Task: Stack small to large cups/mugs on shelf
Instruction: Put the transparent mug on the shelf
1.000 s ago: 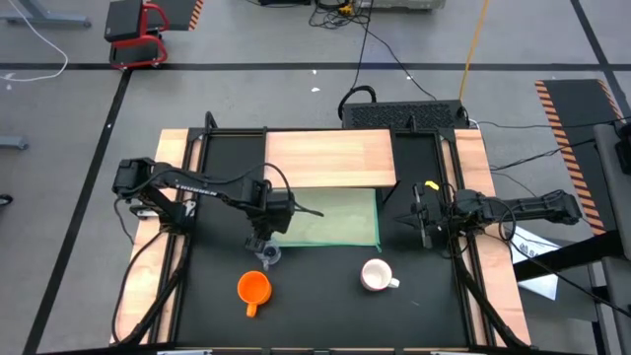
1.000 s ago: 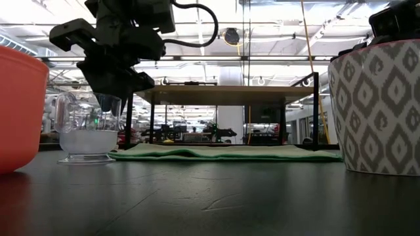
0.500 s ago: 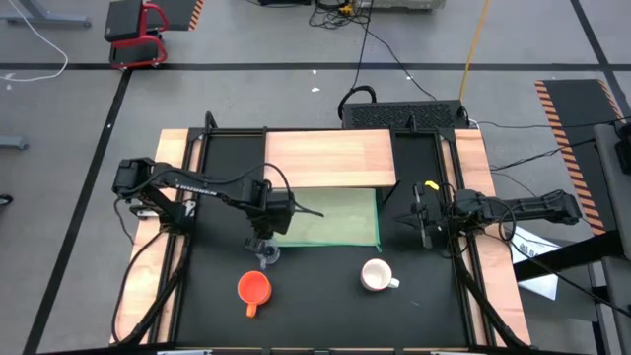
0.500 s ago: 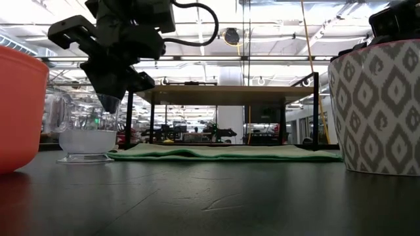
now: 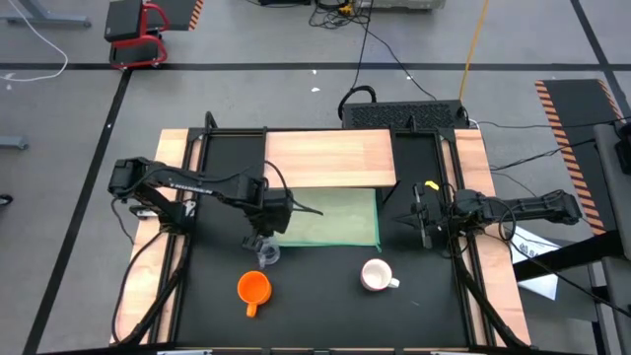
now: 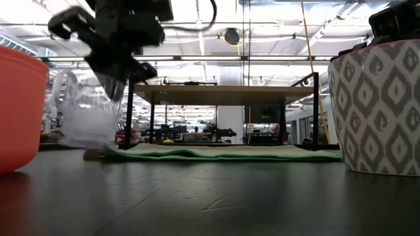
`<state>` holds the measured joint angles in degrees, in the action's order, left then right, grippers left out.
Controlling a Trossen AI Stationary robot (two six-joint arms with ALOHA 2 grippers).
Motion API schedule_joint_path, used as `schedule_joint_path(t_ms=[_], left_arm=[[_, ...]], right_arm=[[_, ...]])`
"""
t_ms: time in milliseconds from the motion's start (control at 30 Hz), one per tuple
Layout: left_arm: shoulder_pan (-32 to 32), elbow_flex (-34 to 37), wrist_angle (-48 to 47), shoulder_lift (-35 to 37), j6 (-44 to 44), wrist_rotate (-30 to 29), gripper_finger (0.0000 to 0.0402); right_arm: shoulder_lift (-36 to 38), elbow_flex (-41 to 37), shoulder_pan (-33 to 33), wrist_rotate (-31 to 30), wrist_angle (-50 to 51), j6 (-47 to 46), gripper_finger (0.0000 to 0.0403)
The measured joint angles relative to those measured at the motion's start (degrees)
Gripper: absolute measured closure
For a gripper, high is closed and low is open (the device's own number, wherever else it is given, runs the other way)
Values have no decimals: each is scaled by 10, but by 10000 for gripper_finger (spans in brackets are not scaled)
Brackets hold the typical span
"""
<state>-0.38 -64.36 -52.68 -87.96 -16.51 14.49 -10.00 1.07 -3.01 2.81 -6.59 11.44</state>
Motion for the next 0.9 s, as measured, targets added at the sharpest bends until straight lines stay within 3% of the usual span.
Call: schedule_joint_path(t_ms=[367, 667, 900], left_arm=[[0, -10, 21, 101, 12, -32, 400], [-1, -9, 11, 142, 22, -41, 401], [1, 26, 38, 203, 22, -60, 401]], right_arm=[[-9, 0, 0, 0, 1, 0, 403], [-12, 0, 0, 0, -1, -2, 403], [-12, 0, 0, 0, 0, -2, 403]])
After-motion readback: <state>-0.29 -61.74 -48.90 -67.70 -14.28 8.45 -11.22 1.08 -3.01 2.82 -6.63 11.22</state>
